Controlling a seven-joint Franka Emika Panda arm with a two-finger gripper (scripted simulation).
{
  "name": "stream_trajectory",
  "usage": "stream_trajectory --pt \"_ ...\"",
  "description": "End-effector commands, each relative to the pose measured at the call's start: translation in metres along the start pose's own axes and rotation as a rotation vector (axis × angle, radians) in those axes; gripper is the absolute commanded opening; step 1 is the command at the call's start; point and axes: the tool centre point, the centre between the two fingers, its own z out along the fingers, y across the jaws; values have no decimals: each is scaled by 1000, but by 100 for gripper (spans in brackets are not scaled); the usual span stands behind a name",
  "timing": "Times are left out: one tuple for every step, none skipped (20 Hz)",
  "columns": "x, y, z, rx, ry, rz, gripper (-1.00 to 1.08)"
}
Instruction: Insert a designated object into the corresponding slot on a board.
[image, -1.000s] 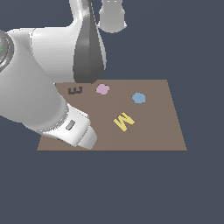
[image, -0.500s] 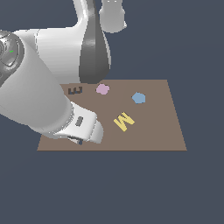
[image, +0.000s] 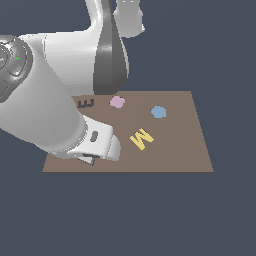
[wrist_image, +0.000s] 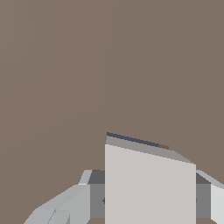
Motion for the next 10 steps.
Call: stream_trajectory --pt "0 0 0 0 0 -1 -100" --pt "0 0 0 0 0 1 -100" --pt "0 0 0 0 0 2 -100" --pt "0 0 0 0 0 1 -100" --pt "0 0 0 0 0 1 -100" --pt "0 0 2 0 0 1 -100" --pt "0 0 5 0 0 1 -100" --pt "0 0 8 0 0 2 -100" --pt "0 0 9 0 0 2 -100" --pt "0 0 10 0 0 2 -100"
